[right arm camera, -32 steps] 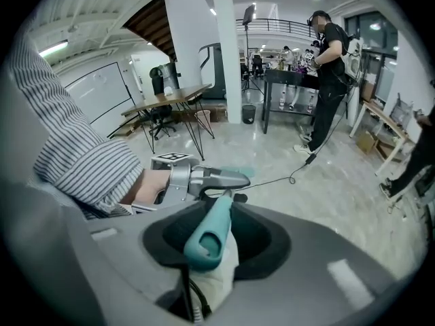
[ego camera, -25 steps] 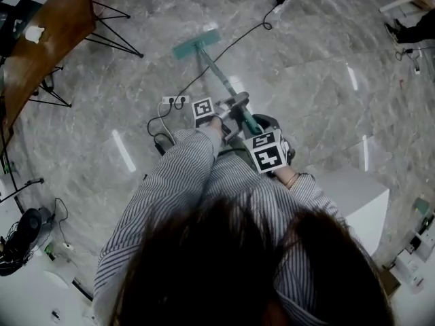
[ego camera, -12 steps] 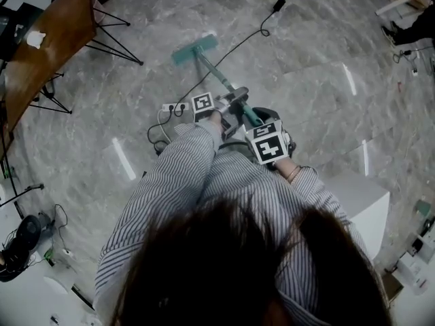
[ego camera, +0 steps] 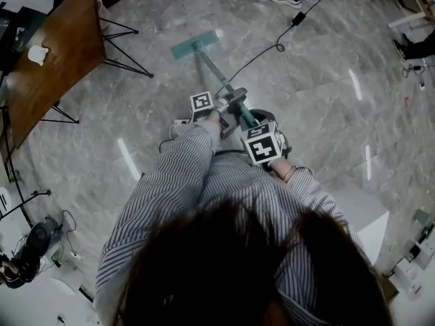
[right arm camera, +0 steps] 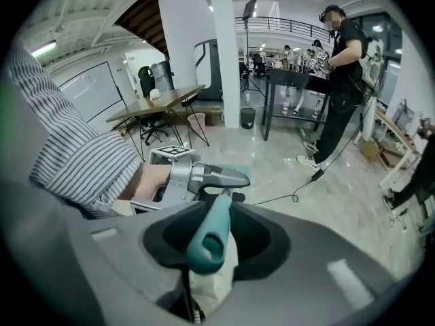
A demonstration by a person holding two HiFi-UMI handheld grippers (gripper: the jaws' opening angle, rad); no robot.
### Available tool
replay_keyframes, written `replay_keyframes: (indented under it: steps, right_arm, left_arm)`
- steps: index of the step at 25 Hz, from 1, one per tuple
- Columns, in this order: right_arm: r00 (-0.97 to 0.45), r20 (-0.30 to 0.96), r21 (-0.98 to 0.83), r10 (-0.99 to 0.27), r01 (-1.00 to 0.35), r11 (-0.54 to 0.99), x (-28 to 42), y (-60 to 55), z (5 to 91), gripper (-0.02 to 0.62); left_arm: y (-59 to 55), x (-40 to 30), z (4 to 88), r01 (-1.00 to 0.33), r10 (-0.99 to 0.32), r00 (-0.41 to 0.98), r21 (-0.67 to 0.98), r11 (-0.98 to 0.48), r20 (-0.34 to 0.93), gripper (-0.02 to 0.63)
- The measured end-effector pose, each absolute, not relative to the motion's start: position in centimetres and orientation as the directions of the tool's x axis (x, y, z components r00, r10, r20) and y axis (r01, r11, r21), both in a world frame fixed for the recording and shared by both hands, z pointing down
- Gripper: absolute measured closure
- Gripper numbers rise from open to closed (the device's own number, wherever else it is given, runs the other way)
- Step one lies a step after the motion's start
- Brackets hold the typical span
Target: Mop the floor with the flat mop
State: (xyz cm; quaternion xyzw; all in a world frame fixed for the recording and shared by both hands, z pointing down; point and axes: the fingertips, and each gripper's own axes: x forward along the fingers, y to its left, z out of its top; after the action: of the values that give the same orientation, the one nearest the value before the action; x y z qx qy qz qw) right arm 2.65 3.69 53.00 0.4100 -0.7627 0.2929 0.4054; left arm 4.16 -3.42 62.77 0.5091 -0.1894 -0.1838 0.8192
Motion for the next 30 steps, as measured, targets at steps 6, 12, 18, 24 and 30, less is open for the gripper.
replay_keyframes:
  steps: [6,12,18,24,30]
  right_arm:
    - [-0.309,0.858,-0.108,-0.411,-0.890,0.443,-1.7,-8.0,53.4,0.483]
    - [-0.284,0.862,-0.069,-0.419,-0.887,0.457,-6.0,-17.5,54.0,0.485]
    - [-0.272,0.867,-0.038,-0.417,-0.871,0.489,-9.7,-25.1,54.8,0.483]
    - [-0.273,0.863,-0.030,-0.425,-0.868,0.496,-11.8,-31.0,54.8,0.483]
    - [-0.284,0.856,-0.043,-0.432,-0.872,0.488,-12.6,-33.1,55.0,0.483]
  left_arm:
    - [-14.7,0.0,63.7,0.006,-0.396,0.903,0.915,0.404,0.169,0.447]
    - [-24.3,-3.9,64.4,-0.053,-0.322,0.929,0.930,0.364,0.179,0.434]
    - [-31.9,-7.2,64.9,-0.068,-0.308,0.933,0.933,0.354,0.185,0.431]
    - [-38.2,-9.6,65.1,-0.027,-0.401,0.901,0.941,0.336,0.169,0.426]
    - [-40.5,-10.4,65.0,-0.007,-0.446,0.881,0.946,0.324,0.159,0.425]
